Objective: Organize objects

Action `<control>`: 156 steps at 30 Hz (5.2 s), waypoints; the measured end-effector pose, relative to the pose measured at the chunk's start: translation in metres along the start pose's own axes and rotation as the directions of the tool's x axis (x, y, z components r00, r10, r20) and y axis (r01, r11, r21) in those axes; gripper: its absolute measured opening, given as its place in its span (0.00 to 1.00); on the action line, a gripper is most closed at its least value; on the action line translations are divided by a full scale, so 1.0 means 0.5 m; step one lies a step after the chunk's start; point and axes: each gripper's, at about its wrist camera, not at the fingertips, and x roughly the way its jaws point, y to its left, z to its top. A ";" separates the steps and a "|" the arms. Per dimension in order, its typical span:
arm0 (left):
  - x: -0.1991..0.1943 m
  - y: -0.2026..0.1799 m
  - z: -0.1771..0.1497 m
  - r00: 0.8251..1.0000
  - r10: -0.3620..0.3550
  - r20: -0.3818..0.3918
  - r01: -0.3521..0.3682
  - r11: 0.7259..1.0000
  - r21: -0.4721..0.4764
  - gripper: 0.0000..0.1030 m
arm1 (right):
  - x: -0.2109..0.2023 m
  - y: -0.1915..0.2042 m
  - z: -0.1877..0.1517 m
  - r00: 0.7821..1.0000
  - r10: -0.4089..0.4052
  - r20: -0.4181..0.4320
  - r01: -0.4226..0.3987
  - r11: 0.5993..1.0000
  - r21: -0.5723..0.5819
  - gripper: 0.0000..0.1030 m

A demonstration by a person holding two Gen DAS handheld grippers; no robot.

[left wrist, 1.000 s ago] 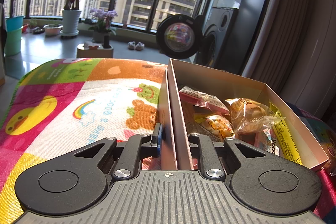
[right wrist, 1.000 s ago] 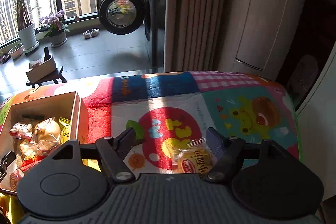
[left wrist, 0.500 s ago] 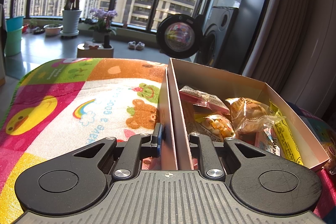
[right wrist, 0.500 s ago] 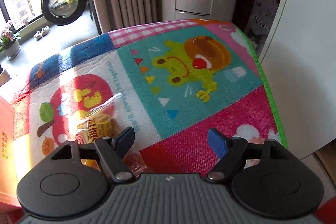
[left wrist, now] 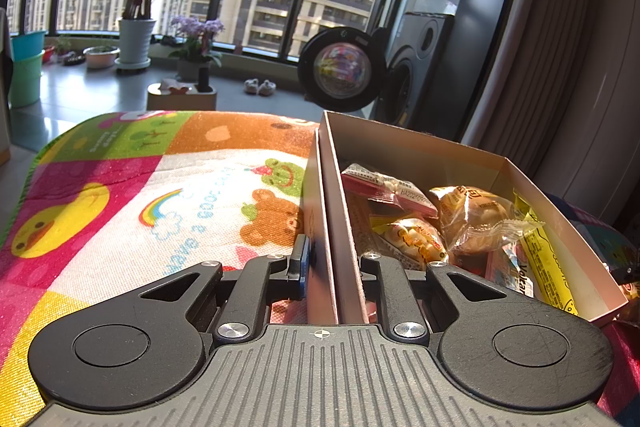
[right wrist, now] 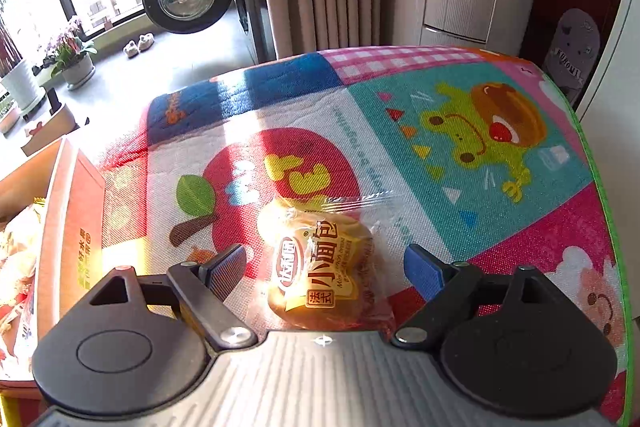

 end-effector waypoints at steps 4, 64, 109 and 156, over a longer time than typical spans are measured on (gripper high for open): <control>0.000 0.000 0.000 1.000 0.000 0.000 0.000 1.000 0.000 0.16 | 0.014 0.017 -0.006 1.000 -0.004 -0.010 0.004 1.000 -0.022 0.70; 0.000 0.000 -0.002 1.000 -0.002 -0.003 0.002 1.000 -0.002 0.17 | -0.145 0.369 -0.098 0.940 0.339 -0.037 -0.326 0.862 -0.389 0.69; 0.052 -0.048 0.039 0.998 0.043 -0.054 -0.038 0.995 0.096 0.14 | -0.156 0.244 -0.207 0.906 0.379 0.189 -0.198 0.773 -0.602 0.67; -0.205 -0.196 -0.191 0.994 0.032 -0.106 -0.004 0.967 0.255 0.44 | -0.167 0.076 -0.321 0.941 0.301 0.153 -0.226 0.899 -0.375 1.00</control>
